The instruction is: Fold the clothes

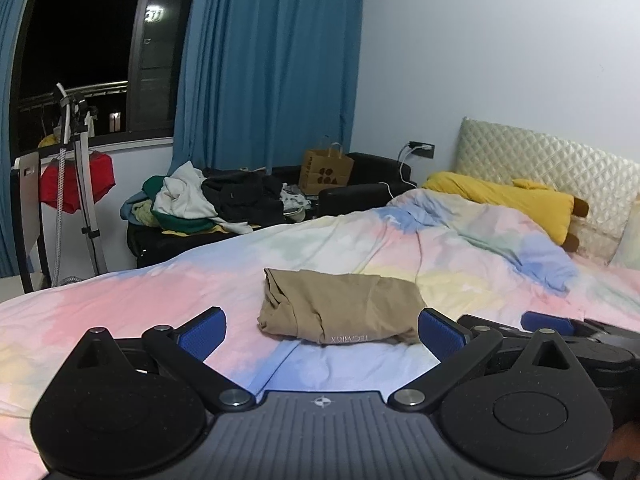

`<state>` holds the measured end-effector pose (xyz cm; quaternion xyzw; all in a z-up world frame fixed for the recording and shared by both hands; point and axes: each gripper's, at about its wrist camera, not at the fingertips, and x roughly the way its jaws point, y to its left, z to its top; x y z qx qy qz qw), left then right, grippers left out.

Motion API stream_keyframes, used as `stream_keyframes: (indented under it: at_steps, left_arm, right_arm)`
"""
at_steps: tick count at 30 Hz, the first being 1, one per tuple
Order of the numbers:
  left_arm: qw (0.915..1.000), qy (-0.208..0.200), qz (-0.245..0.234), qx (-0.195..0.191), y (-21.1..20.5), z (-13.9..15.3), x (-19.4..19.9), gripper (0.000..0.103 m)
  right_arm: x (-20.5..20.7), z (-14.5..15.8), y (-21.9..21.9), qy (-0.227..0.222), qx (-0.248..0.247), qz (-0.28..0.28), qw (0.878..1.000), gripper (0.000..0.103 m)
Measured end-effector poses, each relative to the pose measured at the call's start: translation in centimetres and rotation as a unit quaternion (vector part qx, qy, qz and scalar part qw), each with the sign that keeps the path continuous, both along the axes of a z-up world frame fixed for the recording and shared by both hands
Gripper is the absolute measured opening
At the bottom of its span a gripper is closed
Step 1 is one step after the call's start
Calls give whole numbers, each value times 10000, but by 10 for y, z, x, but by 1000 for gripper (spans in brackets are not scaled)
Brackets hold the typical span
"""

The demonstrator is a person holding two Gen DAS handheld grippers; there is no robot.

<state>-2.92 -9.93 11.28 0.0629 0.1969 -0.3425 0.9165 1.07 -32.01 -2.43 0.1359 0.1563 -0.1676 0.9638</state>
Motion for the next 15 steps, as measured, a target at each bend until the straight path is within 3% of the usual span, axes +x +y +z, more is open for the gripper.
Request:
stream_keyframes:
  at_steps: [5, 15]
  left_arm:
    - [9999, 49, -56, 133, 1, -13, 3, 103]
    - [9993, 209, 239, 188, 13, -37, 13, 103]
  right_arm:
    - [4, -16, 5, 184, -26, -79, 9998, 92]
    - [3, -20, 15, 114, -256, -199, 9994, 92]
